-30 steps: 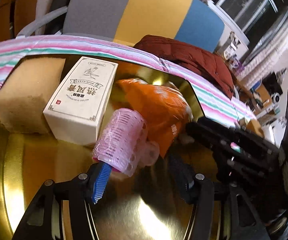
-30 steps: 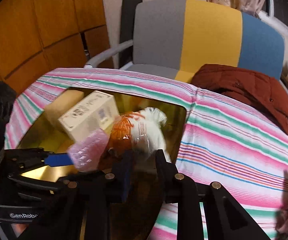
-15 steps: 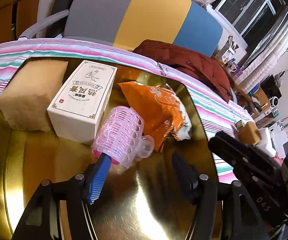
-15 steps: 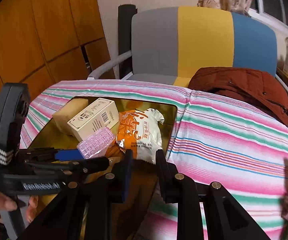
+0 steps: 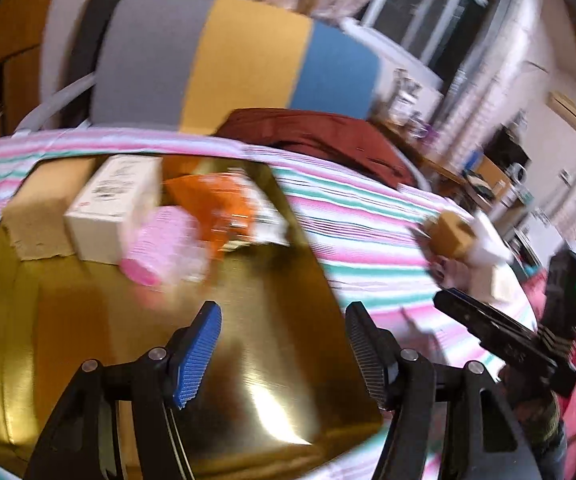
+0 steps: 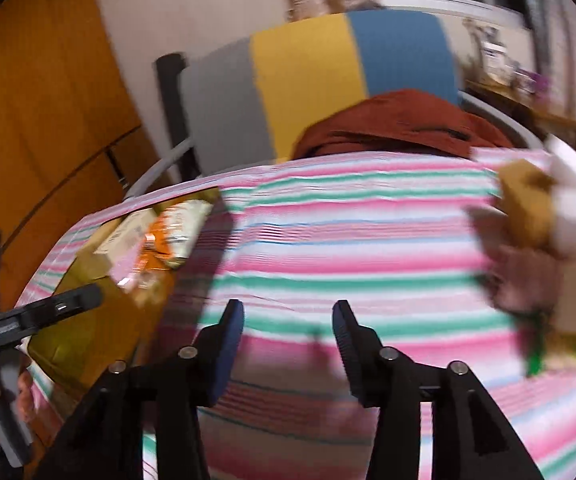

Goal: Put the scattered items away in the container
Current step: 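Move both tools back toward the remaining items beside the white foam blocks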

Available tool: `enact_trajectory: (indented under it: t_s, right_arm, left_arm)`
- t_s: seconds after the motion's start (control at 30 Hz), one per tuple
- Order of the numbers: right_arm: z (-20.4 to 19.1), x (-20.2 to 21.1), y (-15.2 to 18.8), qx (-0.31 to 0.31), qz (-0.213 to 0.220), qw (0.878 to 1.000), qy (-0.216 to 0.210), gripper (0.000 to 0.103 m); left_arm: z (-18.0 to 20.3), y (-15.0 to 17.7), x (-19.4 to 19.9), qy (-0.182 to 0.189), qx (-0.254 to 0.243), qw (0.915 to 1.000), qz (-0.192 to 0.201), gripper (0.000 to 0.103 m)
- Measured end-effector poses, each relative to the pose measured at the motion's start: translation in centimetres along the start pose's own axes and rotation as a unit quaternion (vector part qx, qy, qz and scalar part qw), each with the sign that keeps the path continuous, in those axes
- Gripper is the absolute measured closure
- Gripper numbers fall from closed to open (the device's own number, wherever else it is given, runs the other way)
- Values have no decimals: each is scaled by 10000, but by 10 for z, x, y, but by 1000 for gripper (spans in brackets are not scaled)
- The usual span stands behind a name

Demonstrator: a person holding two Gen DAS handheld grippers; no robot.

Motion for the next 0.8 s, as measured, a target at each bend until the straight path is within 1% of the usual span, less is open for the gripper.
enact_trajectory:
  t_s: [0.03,0.1,0.13,0.2,0.3,0.43,0.53,0.57,0.63,0.73,0.8]
  right_arm:
    - [11,7,4,-118,34,9999,42,44]
    - [35,24,11,-364,128,9991,158,42]
    - [44,32,13,-430,187,9987,203,42]
    - [67,54,18,-597,376,9969,354,40]
    - [98,84,20,-839,666,9924,612,34]
    - [140,115,26,-1270,954,9832,900,25]
    - [165,125,32,-1578,1040,9765,1040,19]
    - [174,126,35,-1730,1046,9739,1033,16]
    - [187,127,38,-1976,1061,9698,957,14]
    - [197,122,40,-2181,1153,9652,869,13]
    - [202,118,37,-2290,1213,9626,784,11]
  left_arm:
    - [13,3,0,121,-145,9998,5,37]
    - [38,11,-1,357,-408,9985,-70,37]
    - [53,16,-3,507,-592,9969,-130,37]
    - [79,27,-7,686,-967,9926,-248,37]
    - [109,41,-19,853,-1350,9861,-456,37]
    - [134,55,-31,951,-1519,9812,-714,37]
    - [146,57,-40,1026,-1583,9786,-817,37]
    - [149,57,-42,1031,-1595,9781,-855,37]
    - [154,57,-47,1035,-1612,9771,-930,37]
    - [160,55,-53,1061,-1611,9758,-1027,37]
    - [164,52,-55,1122,-1562,9756,-1060,33]
Point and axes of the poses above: each gripper's, at about its wrist camera, not at the fingertips, and x roughly against the way its jaws point, z to its right, y to its underside, the point moved 4 cm from there along -x, roughly the way its jaws point
